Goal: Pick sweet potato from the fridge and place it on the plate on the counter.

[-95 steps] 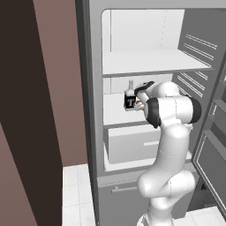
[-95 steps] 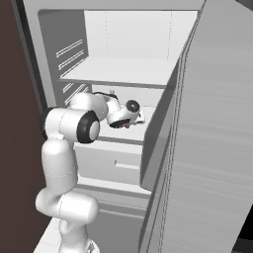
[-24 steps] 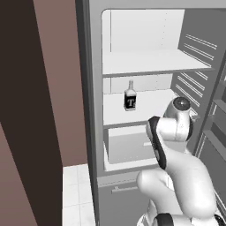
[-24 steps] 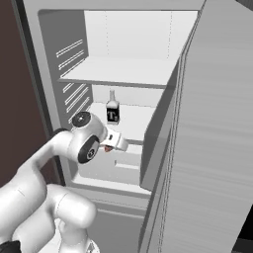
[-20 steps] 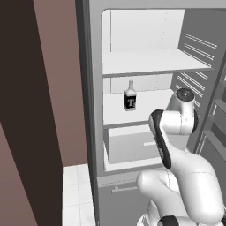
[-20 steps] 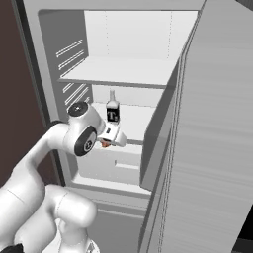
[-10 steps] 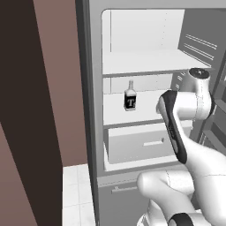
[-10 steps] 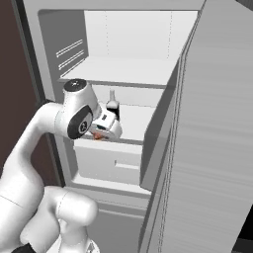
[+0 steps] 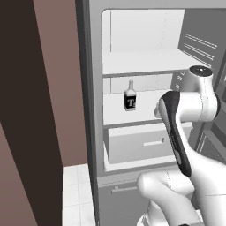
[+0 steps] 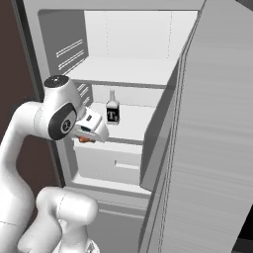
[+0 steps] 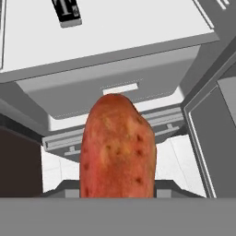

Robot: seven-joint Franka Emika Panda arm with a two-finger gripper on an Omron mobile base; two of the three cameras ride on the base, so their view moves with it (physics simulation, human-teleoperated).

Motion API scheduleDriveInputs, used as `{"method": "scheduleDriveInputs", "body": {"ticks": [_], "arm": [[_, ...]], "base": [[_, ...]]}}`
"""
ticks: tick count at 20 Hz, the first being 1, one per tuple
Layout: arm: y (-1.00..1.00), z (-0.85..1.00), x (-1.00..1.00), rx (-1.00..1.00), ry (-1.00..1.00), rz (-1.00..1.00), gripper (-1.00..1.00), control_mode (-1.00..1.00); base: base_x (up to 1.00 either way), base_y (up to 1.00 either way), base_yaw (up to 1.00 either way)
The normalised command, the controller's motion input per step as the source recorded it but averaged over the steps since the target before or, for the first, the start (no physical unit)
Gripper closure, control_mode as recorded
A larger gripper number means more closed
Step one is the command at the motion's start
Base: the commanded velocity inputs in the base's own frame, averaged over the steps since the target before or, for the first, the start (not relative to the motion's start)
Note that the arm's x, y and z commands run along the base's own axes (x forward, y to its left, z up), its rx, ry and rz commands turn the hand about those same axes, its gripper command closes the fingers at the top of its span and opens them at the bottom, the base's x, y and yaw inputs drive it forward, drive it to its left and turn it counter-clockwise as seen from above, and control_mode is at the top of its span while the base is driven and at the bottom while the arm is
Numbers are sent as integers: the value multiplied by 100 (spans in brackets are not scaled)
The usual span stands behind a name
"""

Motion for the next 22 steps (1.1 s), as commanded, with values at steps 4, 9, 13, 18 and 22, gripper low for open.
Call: {"method": "scheduleDriveInputs", "body": {"ticks": [4, 9, 13, 18, 22], "arm": [[8, 0, -52, 0, 0, 5, 100, -100], [0, 0, -36, 0, 0, 9, 100, -100], [9, 3, -29, 0, 0, 15, 100, -100], [17, 2, -22, 0, 2, 9, 100, -100], [24, 2, -23, 0, 3, 2, 100, -100]], "base": [[0, 0, 0], [0, 0, 0], [0, 0, 0], [0, 0, 0], [0, 0, 0]]}}
